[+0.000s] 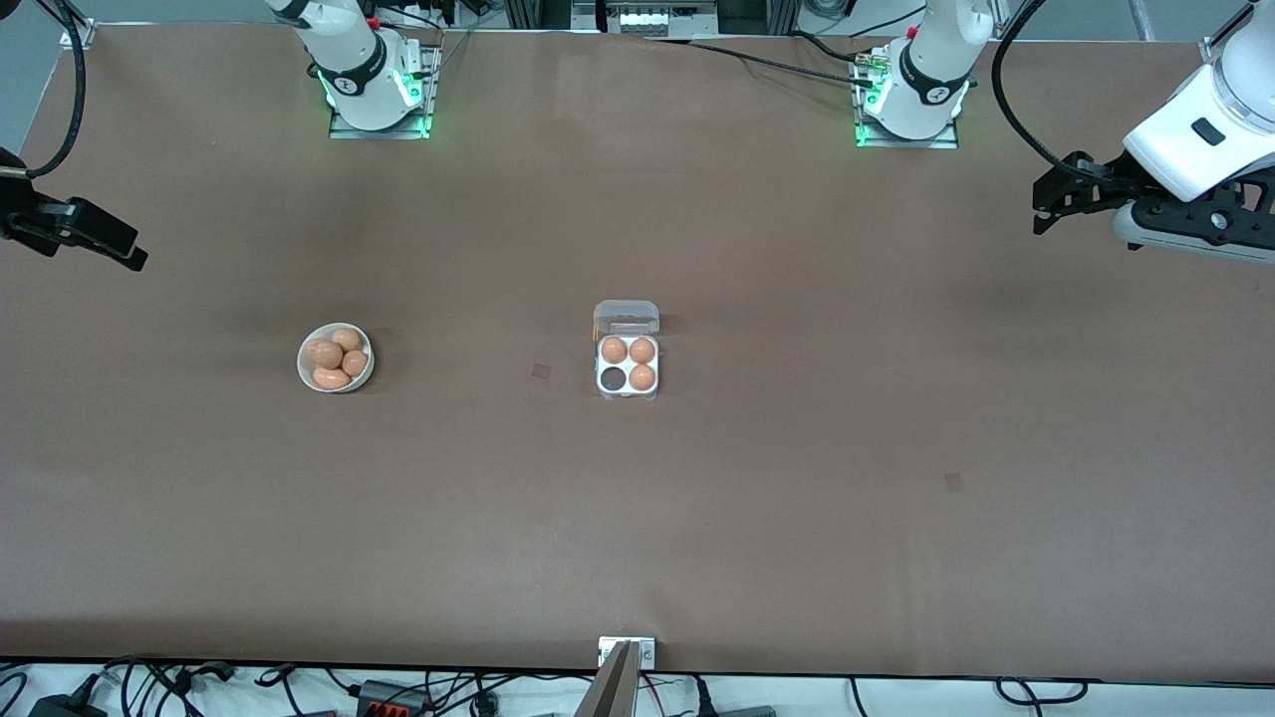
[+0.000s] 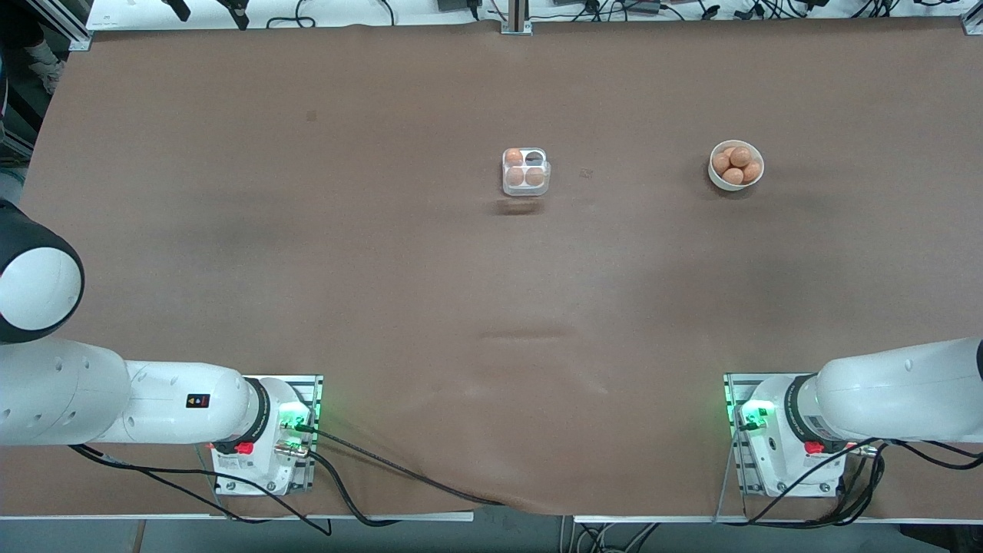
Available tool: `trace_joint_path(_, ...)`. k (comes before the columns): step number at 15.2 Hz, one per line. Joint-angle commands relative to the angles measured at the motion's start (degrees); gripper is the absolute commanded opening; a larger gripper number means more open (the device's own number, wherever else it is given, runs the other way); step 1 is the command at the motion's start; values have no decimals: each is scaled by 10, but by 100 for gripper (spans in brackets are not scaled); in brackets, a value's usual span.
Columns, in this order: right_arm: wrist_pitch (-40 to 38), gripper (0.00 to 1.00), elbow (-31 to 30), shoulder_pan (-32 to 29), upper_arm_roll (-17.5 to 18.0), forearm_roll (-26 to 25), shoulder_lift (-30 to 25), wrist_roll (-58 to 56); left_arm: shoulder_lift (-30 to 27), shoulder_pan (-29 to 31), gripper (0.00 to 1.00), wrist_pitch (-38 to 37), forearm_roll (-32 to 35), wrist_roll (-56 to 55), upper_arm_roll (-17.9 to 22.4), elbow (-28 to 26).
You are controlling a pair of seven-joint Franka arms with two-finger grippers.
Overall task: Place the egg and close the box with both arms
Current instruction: 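Lower the right gripper over the white bowl of brown eggs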
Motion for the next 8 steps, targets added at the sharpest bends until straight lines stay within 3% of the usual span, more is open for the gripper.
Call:
trace_joint_path(1, -13, 100, 9, 2, 1, 0, 1, 9, 14, -1, 100, -9, 10, 3, 0, 23)
trace_joint_path(8, -19, 100, -3, 10, 2, 4, 30, -6, 14, -1, 100, -10, 10, 3, 0, 23)
